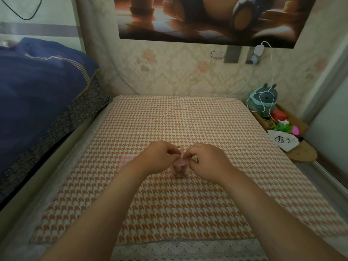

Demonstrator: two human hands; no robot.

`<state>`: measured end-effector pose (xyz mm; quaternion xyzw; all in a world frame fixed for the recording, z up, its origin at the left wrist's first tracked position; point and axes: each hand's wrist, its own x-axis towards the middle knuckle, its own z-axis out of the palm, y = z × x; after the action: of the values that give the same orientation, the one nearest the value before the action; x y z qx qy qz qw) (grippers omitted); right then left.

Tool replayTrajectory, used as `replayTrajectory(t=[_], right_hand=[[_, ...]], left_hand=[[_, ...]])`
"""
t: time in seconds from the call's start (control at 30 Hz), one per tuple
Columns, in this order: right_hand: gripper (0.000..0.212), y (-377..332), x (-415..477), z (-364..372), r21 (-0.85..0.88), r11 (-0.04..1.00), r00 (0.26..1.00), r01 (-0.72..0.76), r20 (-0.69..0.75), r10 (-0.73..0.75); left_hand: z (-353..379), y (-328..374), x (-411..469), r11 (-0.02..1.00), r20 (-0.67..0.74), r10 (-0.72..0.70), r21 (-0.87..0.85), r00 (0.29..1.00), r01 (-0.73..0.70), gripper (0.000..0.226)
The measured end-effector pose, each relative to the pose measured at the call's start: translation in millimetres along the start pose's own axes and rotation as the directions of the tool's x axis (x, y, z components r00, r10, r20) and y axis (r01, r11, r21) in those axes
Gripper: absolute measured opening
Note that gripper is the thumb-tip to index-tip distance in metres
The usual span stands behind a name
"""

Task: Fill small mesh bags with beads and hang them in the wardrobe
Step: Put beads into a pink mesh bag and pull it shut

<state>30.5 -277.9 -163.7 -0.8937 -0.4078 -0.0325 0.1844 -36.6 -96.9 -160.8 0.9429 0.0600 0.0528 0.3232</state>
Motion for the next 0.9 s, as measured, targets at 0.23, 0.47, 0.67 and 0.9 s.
replayTrajectory(t=[0.23,0.47,0.67,0.9], right_hand=[[0.03,-12,3,2,-0.041,0.998,0.973,0.046,0.228,-0.035],[0.035,-8,5,7,-0.038,0.999,0.978,0.033,0.208,-0.024],[0.04,-8,6,11,-0.042,0.998,0.968,0.043,0.25,-0.031],[0.031,-3,8,14,0.019,0.999,0.984,0.039,0.175,-0.041]], left_hand=[[-4,0,-6,0.992,0.051,0.029,-0.123,0.998,-0.023,0.024],[19,-15,-6,0.988,0.106,0.079,-0.139,0.991,-0.064,0.072],[26,-19,-2,0.989,0.042,0.087,-0.122,0.995,-0.081,0.051],[30,-23,2,0.992,0.015,0.049,-0.121,0.999,-0.047,0.026]])
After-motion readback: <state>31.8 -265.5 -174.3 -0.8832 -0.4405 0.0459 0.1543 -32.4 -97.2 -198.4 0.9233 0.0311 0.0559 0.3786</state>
